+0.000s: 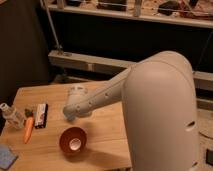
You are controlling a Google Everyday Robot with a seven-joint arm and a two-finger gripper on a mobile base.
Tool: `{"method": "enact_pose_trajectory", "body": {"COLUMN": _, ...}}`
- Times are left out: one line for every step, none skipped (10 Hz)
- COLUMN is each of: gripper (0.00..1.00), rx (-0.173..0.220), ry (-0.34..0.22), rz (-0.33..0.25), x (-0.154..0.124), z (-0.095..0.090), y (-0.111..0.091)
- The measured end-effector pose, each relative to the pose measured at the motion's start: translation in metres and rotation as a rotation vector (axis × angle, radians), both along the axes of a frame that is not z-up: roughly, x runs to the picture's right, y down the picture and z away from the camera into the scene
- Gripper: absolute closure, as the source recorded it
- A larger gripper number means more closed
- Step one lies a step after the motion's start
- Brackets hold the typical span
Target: Push the ceramic bowl across the table
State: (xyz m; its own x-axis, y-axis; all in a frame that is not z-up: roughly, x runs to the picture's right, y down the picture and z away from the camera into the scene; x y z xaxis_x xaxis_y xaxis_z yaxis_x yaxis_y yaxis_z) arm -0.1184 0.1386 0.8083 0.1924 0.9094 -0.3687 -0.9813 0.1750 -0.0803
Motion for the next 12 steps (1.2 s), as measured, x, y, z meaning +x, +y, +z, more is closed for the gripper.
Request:
{"method": "enact_pose_trajectory", "body": {"gripper": 1.00, "rx": 0.000, "ry": 0.000, "rz": 0.000, "x": 0.000, "z": 0.000, "y": 0.000}}
{"method": "enact_pose_trajectory", "body": {"gripper": 1.00, "rx": 0.000, "ry": 0.000, "rz": 0.000, "x": 0.000, "z": 0.000, "y": 0.000}}
{"method": "enact_pose_trajectory", "body": {"gripper": 1.00, "rx": 0.000, "ry": 0.001, "rz": 0.000, "x": 0.000, "z": 0.000, "y": 0.000}}
{"method": "enact_pose_trajectory", "body": {"gripper": 1.00, "rx": -0.001, "ry": 0.001, "rz": -0.003, "x": 0.000, "z": 0.000, "y": 0.000}}
{"method": "enact_pose_trajectory", "body": {"gripper": 1.00, "rx": -0.009, "ry": 0.001, "rz": -0.007, "x": 0.002, "z": -0.002, "y": 0.001}}
{"method": "enact_pose_trajectory", "body": {"gripper": 1.00, "rx": -0.037, "ry": -0.001, "rz": 0.000, "x": 0.005, "z": -0.006, "y": 0.005}}
{"method": "enact_pose_trajectory", "body": {"gripper": 1.00, "rx": -0.057, "ry": -0.003, "rz": 0.014, "x": 0.008, "z": -0.009, "y": 0.006}}
{"method": "enact_pose_trajectory", "body": {"gripper": 1.00, "rx": -0.078, "ry": -0.004, "rz": 0.032, "x": 0.012, "z": -0.012, "y": 0.007}}
{"method": "enact_pose_trajectory", "body": {"gripper": 1.00, "rx": -0.081, "ry": -0.007, "rz": 0.036, "x": 0.012, "z": -0.013, "y": 0.006}}
{"method": "enact_pose_trajectory", "body": {"gripper": 1.00, "rx": -0.084, "ry": -0.011, "rz": 0.036, "x": 0.010, "z": -0.014, "y": 0.007}}
{"method": "enact_pose_trajectory", "body": {"gripper": 1.00, "rx": -0.084, "ry": -0.013, "rz": 0.036, "x": 0.009, "z": -0.014, "y": 0.007}}
{"method": "enact_pose_trajectory", "body": {"gripper": 1.00, "rx": -0.084, "ry": -0.011, "rz": 0.036, "x": 0.010, "z": -0.014, "y": 0.007}}
